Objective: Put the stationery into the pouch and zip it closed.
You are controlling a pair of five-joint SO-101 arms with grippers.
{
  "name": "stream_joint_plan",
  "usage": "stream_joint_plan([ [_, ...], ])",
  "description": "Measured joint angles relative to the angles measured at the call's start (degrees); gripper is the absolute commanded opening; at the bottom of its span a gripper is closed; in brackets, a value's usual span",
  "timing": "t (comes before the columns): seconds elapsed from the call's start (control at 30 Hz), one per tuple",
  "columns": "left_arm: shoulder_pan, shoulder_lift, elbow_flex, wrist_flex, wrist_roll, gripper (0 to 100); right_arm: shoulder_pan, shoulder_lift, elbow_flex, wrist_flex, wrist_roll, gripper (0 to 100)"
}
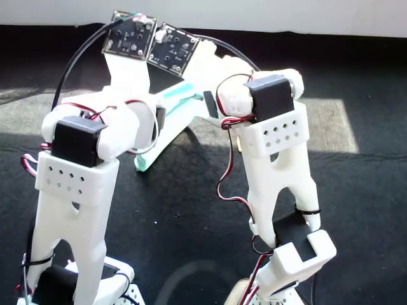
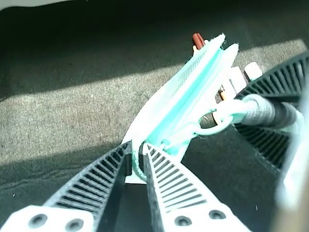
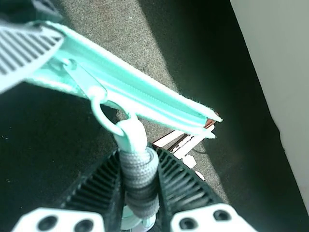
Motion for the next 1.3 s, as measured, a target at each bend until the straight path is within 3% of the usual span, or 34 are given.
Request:
stream_joint_plan([
  [0.13, -1.0, 0.0, -0.4, 3.0, 4.1, 8, 0.0, 0.0, 0.0, 0.1, 0.0, 0.6],
  [0.3, -7.0, 0.0, -0.1, 3.5, 17.8, 21, 0.0, 0.0, 0.0, 0.1, -1.7, 0.6],
  [0.43, -9.7, 0.2, 0.0, 3.8, 25.1, 21, 0.0, 0.0, 0.0, 0.1, -6.0, 0.6],
  [0.7, -10.0, 0.3, 0.0, 4.2, 27.1, 21, 0.0, 0.0, 0.0, 0.1, -6.9, 0.6],
  [0.9, -9.4, 0.4, 0.1, 4.3, 34.1, 21, 0.0, 0.0, 1.0, -1.7, -7.4, 0.6],
  [1.0, -9.0, 0.4, 0.1, 4.4, 34.9, 16, 0.0, -0.1, 4.1, -3.4, -7.4, 0.6],
  [1.17, -8.9, 0.4, 0.0, 4.3, 33.0, 0, 0.0, -0.1, 7.6, -6.0, -7.4, 0.6],
  [1.3, -8.8, 0.0, -0.1, 4.3, 27.3, 1, 0.0, -0.1, 7.6, -8.8, -7.4, 0.6],
])
